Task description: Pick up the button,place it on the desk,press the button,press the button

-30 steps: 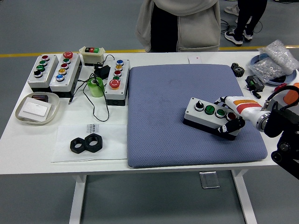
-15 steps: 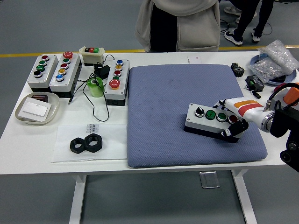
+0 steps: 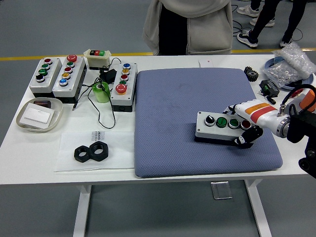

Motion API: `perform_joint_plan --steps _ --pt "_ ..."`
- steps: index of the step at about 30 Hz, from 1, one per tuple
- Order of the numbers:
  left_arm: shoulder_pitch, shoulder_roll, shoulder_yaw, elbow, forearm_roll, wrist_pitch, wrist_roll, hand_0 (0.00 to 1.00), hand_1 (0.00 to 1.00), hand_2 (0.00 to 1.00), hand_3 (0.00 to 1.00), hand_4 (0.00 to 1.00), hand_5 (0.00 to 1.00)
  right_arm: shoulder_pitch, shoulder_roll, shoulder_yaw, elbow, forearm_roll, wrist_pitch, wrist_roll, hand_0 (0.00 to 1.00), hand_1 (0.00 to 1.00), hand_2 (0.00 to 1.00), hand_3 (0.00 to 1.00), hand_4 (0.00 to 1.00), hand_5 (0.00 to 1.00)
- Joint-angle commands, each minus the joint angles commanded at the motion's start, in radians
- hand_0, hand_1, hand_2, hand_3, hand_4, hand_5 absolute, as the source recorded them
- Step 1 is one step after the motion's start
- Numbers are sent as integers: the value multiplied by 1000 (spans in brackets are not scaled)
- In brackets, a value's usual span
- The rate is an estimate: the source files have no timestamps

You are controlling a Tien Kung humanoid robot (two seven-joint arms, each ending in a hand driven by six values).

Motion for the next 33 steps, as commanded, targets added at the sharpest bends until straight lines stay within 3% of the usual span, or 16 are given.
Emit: perform_joint_plan --steps 12,23,24,33 --pt "-5 0 2 0 -4 0 -1 702 832 891 828 643 998 62 -5 -63 -21 -43 4 58 485 501 539 732 880 34" --pt "-8 -1 4 0 -7 0 -2 702 832 891 828 643 998 77 11 -89 -67 -119 -30 82 490 503 546 737 878 25" --pt "-8 -1 4 0 -7 0 -2 702 833 891 829 642 998 78 12 -89 -68 -125 -33 82 498 517 582 766 880 10" --pt "-12 -1 8 0 -13 0 -4 702 832 891 829 642 998 79 13 -79 -75 -116 -2 66 510 538 602 789 884 2"
